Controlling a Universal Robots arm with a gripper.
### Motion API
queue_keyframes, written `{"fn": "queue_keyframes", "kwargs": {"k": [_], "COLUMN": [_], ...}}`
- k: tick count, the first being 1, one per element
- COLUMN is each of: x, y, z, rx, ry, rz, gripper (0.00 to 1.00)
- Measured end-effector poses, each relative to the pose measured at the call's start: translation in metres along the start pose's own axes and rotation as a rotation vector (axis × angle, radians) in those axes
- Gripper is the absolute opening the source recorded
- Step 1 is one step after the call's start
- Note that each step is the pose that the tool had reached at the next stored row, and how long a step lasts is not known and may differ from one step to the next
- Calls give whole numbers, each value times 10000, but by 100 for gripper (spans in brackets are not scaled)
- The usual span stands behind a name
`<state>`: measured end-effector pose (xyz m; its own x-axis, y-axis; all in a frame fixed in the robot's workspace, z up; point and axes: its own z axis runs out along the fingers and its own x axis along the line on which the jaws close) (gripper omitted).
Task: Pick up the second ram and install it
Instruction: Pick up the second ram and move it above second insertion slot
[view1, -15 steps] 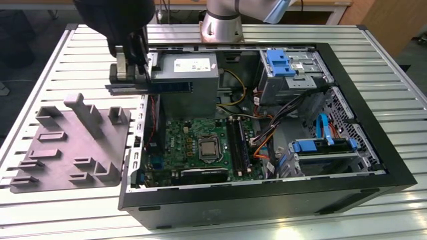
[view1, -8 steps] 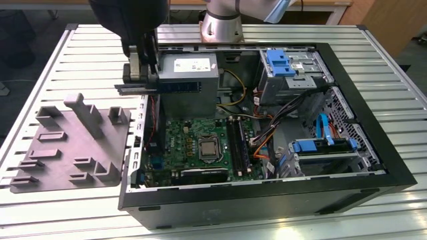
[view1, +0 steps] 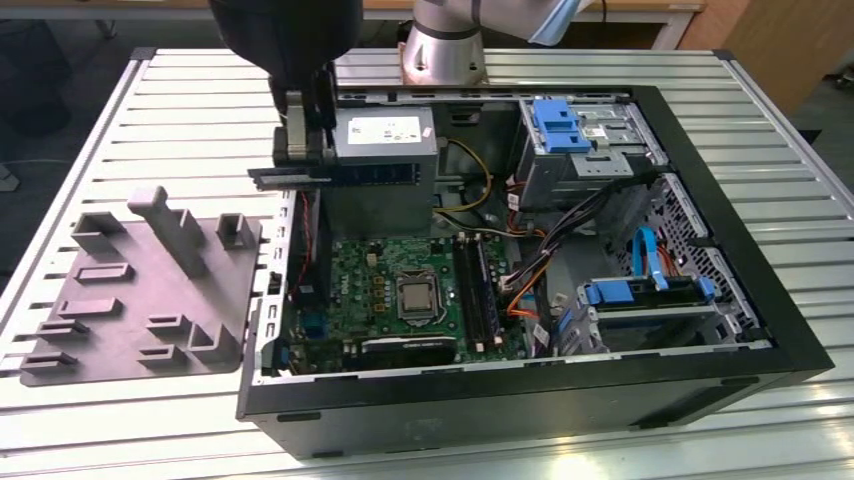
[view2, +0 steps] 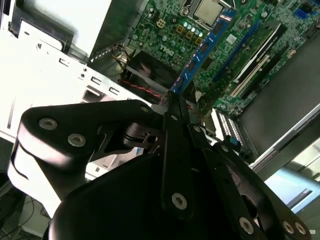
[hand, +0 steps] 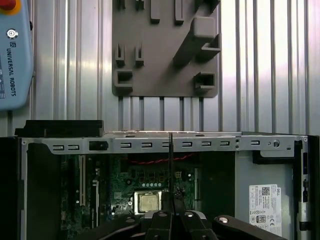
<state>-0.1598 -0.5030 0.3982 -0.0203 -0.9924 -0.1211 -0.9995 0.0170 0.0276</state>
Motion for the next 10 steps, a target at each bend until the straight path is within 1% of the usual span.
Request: {"fn": "queue_keyframes", "kwargs": {"k": [10], "x": [-4], "y": [-182], "z": [3], "rx": [-2], "ry": [1], "rz": [0], "gripper": [12]}}
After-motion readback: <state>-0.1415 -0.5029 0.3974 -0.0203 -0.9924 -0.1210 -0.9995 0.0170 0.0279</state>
